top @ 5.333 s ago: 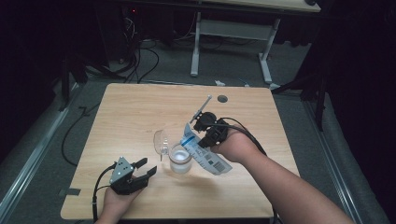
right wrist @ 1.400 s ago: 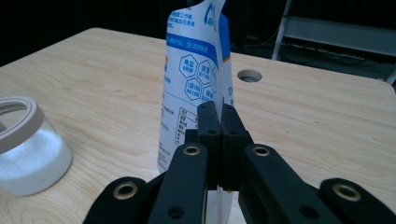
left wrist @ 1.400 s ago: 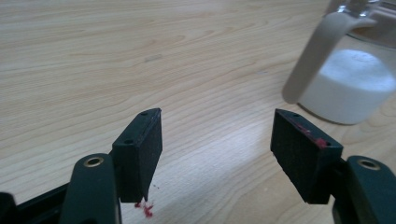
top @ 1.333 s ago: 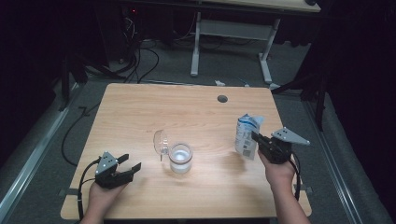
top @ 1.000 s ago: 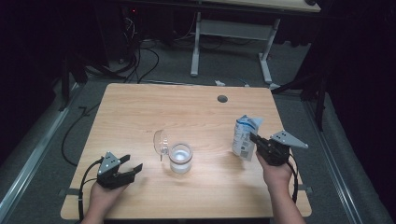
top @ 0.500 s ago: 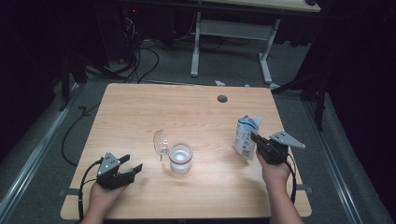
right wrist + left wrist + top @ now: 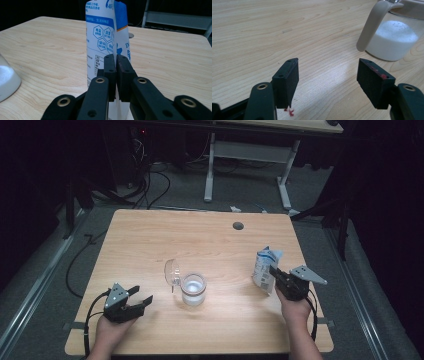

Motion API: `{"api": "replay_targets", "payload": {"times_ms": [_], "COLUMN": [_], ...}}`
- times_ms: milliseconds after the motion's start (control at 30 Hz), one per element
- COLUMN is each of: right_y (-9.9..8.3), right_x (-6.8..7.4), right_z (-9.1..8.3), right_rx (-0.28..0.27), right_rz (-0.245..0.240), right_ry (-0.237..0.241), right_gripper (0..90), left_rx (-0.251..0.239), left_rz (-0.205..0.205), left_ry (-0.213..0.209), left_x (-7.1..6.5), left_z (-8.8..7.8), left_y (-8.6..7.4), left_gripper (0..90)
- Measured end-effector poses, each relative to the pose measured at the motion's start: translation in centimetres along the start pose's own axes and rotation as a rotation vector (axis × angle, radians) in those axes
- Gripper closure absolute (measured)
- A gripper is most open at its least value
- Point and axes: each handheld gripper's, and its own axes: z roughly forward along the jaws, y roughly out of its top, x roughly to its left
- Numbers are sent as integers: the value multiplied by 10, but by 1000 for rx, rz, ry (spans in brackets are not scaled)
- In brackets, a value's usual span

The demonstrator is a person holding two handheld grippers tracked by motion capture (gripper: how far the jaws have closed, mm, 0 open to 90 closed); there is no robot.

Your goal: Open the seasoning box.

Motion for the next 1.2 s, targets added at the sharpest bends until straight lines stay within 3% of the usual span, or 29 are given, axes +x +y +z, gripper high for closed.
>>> {"api": "replay_targets", "payload": {"times_ms": [533, 700, 833, 1200], "right_y": [3, 3, 3, -3], "right_x": [3, 3, 6, 7], "right_z": [2, 1, -2, -9], "right_rx": [21, 34, 44, 63], "right_rz": [10, 11, 9, 5], "right_ry": [5, 8, -20, -42], "right_gripper": [784, 696, 591, 535], "left_rx": [1, 2, 7, 19], "left_rz": [-7, -5, 0, -9], "left_ry": [-8, -9, -12, -22], "left_x": [0, 0, 0, -1], "left_z": [1, 1, 2, 3], "left_y": [-1, -1, 0, 0], "left_gripper": [346, 346, 348, 361]}}
